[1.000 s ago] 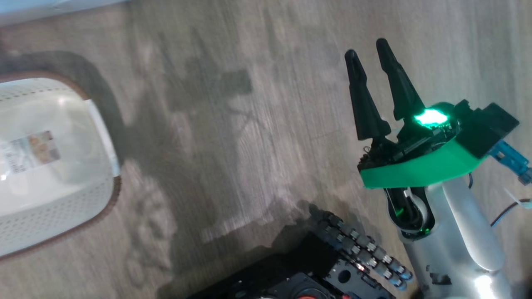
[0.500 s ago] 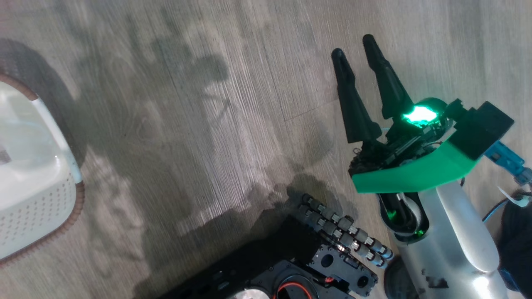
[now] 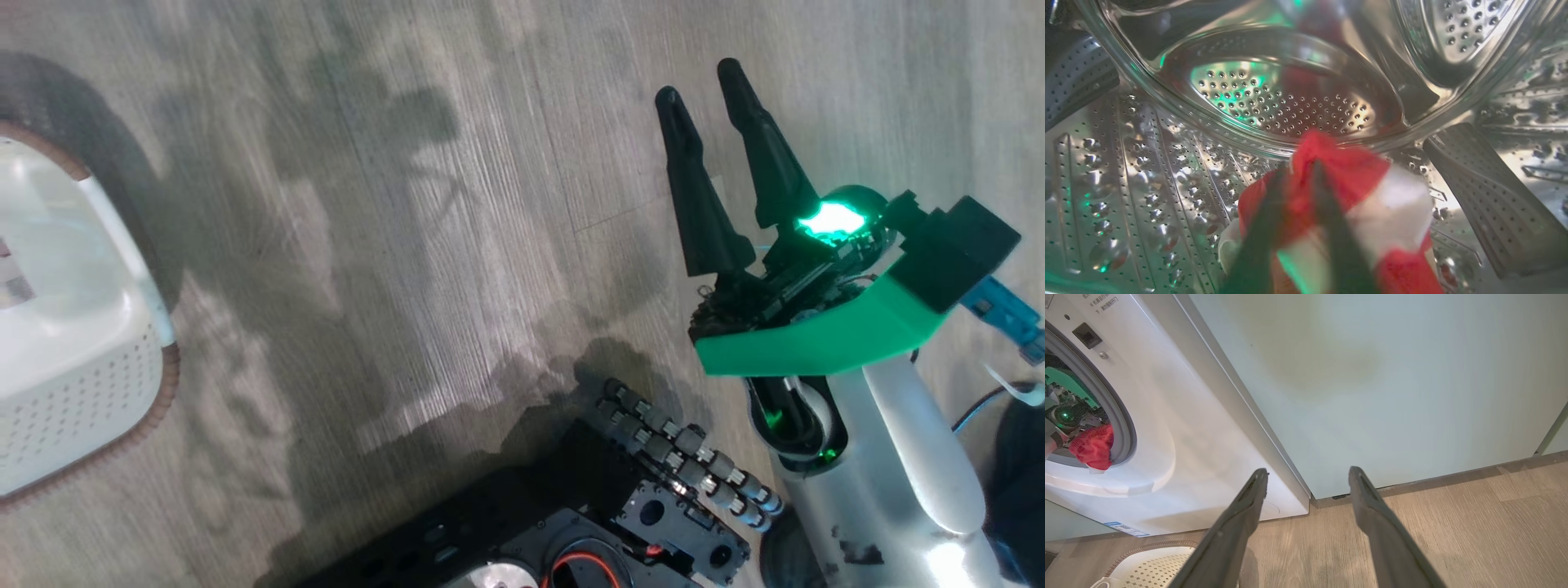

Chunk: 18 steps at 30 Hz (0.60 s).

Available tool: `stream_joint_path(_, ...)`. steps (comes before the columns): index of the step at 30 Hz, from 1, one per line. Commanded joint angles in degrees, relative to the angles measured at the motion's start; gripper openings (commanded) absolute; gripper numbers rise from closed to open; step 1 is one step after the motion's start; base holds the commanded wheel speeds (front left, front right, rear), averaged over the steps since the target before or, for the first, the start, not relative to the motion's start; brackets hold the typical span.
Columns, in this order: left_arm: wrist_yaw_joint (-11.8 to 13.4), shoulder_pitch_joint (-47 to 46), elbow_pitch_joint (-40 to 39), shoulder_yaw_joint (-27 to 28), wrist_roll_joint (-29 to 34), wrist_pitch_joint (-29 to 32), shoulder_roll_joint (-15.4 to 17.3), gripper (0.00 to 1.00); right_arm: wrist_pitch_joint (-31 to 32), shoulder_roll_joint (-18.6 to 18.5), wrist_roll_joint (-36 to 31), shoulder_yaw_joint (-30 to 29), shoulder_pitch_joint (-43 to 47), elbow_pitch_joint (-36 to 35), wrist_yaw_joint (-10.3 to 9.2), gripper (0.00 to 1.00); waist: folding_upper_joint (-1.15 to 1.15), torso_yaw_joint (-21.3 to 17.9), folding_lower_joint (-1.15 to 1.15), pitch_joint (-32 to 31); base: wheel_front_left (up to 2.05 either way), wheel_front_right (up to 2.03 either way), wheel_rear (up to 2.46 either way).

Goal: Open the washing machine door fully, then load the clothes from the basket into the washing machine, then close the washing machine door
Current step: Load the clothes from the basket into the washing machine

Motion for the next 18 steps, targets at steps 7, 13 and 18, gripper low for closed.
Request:
stream_joint_path(7,-1.8,3.7,-0.7,-0.3,-2.0,-1.8,-0.1,1.0,-0.5,-0.2,-2.1,-0.5,0.9,-1.5,0.0,1.0,0.0,3.0,0.0,-2.5,0.0,0.0,0.0)
stream_joint_path(13,-3.1,10.1,-3.0,0.4,-4.9,-6.9,-3.0,1.0,-0.5,-0.2,-4.4,-1.7,1.0,-0.7,0.0,1.0,0.0,6.2,0.0,-5.9,0.0,0.0,0.0)
stream_joint_path(18,-2.8,19.6,-8.5,1.3,-6.8,-12.6,-4.6,1.0,-0.5,-0.2,-6.7,-2.5,1.7,0.1,0.0,1.0,0.0,9.3,0.0,-9.5,0.0,0.0,0.0)
